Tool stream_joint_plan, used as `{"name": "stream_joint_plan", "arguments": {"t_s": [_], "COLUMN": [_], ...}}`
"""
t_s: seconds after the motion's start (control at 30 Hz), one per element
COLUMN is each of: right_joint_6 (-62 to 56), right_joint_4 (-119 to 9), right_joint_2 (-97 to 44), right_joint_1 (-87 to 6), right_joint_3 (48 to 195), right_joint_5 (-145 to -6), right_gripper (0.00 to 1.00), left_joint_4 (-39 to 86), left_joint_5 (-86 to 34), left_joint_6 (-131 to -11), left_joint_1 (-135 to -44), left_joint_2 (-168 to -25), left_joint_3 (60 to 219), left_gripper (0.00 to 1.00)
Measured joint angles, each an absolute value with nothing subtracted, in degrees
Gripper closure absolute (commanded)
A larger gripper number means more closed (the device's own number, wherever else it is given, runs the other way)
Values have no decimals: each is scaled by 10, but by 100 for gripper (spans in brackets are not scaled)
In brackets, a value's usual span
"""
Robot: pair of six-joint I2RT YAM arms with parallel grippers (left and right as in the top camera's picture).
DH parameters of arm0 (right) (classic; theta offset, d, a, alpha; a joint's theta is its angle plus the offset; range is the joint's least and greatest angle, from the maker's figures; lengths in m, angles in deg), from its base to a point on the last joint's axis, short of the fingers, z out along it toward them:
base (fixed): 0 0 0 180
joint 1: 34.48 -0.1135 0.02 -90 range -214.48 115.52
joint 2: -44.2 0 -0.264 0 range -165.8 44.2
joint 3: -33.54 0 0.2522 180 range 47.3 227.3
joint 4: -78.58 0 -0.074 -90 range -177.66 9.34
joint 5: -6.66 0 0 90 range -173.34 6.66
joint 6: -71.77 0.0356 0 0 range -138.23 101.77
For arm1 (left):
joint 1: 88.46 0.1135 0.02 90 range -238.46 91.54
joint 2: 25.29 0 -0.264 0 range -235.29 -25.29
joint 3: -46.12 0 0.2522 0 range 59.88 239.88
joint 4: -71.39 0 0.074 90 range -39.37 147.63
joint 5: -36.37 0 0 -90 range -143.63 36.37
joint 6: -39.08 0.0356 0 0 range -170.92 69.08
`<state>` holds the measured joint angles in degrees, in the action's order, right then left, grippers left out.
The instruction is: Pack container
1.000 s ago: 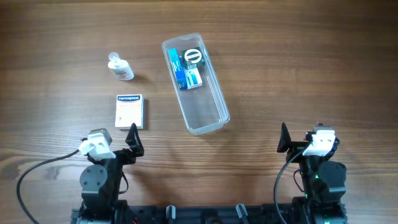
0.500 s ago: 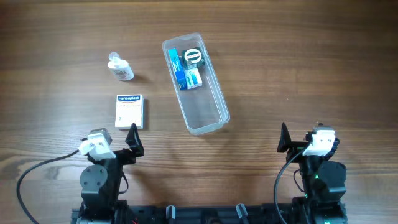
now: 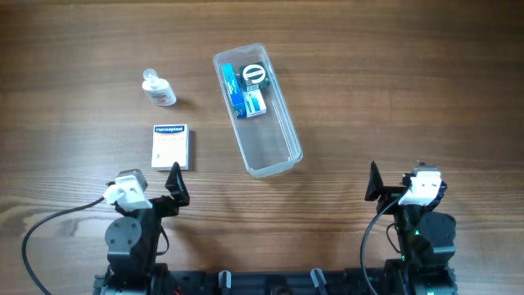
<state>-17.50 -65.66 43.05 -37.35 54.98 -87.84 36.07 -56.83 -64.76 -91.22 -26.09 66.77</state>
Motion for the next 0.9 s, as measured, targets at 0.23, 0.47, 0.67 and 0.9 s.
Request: {"name": "stream_joint_plan", "arguments": {"t_s": [0.23,0.47,0.67,0.9], "right_joint_6": [-175,-175,-175,-175], "right_joint_4": [-656,-657,-656,-657], "right_joint_2": [431,432,432,433], "right_joint_1": [-374,-374,-374,-374], "right_joint_3": [550,550,550,550], "right_joint_5": [-878,-878,-878,-878], "right_gripper": [0,0,0,0], "left_joint_4": [386,391,395,395], "left_joint_5": [-568,-568,-567,-557], "left_joint_6": [-648,-648,-648,-655], "left_joint_1": [-912,-912,-912,-912], "left_joint_2": [-268,-382,-545,-727], "left_joint_3": [674,788,958,1130], "left_gripper": [0,0,0,0]}}
